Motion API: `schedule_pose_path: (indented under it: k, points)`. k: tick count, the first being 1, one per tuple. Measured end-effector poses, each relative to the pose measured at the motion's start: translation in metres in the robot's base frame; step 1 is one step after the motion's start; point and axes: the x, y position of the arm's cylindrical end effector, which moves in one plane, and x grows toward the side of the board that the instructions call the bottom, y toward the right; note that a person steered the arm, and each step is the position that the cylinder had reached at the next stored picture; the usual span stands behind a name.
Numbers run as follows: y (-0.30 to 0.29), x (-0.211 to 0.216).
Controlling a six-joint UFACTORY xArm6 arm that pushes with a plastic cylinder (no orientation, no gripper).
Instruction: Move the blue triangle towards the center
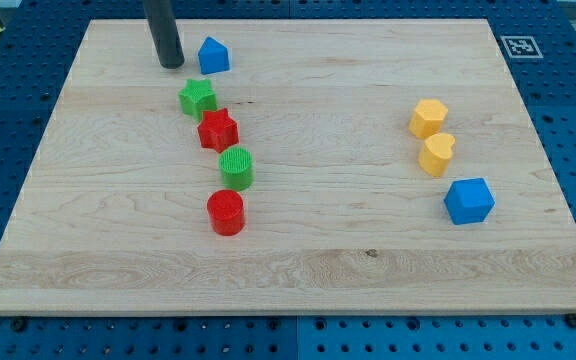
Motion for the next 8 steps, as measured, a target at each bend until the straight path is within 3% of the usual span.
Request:
schedule_pose_path:
  k: [2,4,6,8]
  points:
    - [0.067,-0.001]
    - [0.088,-0.027]
    - [0.147,-0.025]
    - [0.159,0.02]
